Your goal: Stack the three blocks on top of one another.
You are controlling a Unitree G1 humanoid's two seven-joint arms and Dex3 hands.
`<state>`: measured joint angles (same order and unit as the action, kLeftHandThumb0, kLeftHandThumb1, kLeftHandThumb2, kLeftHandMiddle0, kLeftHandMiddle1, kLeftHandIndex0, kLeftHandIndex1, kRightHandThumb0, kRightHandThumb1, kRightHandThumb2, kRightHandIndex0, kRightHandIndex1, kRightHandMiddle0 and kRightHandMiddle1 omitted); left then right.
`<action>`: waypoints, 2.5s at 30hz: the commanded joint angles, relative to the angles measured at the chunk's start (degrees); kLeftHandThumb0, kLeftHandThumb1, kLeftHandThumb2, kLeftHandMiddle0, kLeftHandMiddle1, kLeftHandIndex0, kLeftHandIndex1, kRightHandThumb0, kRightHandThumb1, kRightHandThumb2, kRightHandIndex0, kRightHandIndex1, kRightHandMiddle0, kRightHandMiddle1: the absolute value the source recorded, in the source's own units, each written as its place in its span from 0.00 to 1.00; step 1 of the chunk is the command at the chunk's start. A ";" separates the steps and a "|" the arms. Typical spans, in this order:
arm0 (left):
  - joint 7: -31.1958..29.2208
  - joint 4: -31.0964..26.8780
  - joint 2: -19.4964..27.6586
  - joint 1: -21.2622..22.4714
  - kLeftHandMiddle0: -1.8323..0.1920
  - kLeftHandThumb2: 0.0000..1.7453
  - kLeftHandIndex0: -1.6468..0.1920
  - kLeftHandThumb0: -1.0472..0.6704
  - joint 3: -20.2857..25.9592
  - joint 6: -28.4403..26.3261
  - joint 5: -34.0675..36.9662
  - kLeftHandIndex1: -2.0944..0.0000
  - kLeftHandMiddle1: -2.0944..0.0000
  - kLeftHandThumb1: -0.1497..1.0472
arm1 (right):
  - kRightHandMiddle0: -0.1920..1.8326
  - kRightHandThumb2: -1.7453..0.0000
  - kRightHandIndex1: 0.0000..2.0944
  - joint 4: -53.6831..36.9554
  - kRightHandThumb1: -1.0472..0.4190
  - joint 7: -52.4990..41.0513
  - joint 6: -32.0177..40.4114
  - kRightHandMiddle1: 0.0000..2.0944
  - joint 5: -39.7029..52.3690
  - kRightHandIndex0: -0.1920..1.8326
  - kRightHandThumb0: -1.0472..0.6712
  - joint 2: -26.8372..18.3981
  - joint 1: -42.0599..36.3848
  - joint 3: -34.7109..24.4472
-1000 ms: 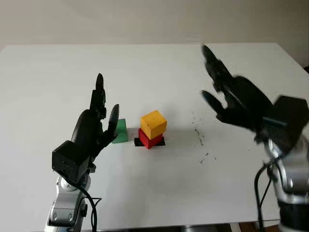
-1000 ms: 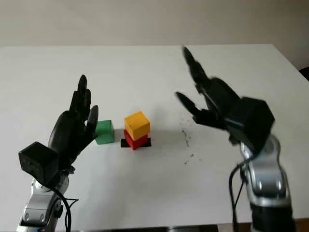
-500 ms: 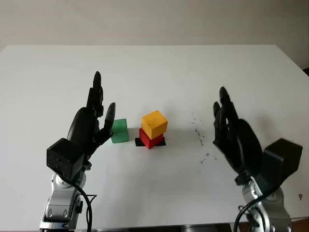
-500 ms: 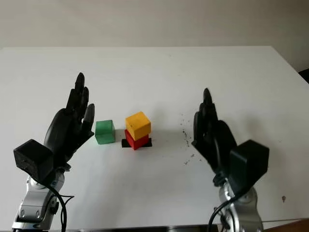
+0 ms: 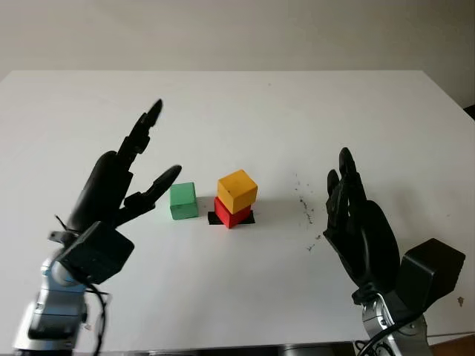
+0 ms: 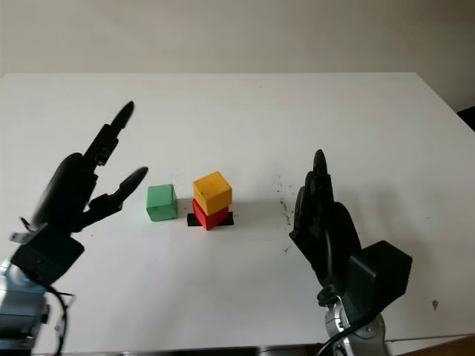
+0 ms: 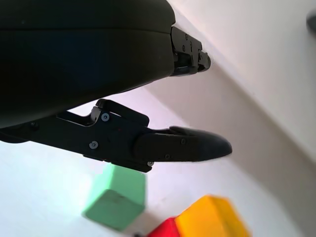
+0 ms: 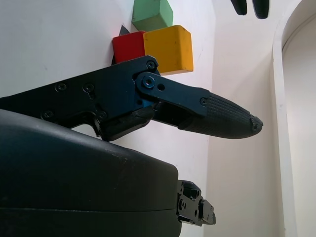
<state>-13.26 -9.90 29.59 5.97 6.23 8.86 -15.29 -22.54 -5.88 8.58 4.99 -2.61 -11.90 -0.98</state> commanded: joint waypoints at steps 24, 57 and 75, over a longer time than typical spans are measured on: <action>0.55 6.87 6.67 3.58 0.89 0.03 0.75 0.18 -13.53 -2.30 -24.10 0.98 0.98 0.89 | 0.00 0.56 0.00 -2.55 0.00 1.48 -0.32 0.00 1.51 0.00 0.13 -0.24 -1.03 -1.53; 9.82 9.85 5.63 3.54 0.79 0.08 0.67 0.26 -16.05 -2.09 -28.77 0.71 0.97 1.00 | 0.00 0.60 0.00 -1.98 0.00 0.57 -1.49 0.00 1.91 0.00 0.15 -0.71 -1.53 -2.58; 11.52 7.19 8.36 3.91 0.72 0.10 0.75 0.42 -14.35 0.99 -29.16 0.43 0.97 1.00 | 0.00 0.62 0.00 -2.04 0.00 0.80 -1.98 0.00 1.73 0.00 0.18 -0.41 -2.04 -1.99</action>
<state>-1.29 -0.79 36.94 9.35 -9.47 9.66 -44.96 -24.07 -5.14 7.57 6.83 -2.96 -13.85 -2.92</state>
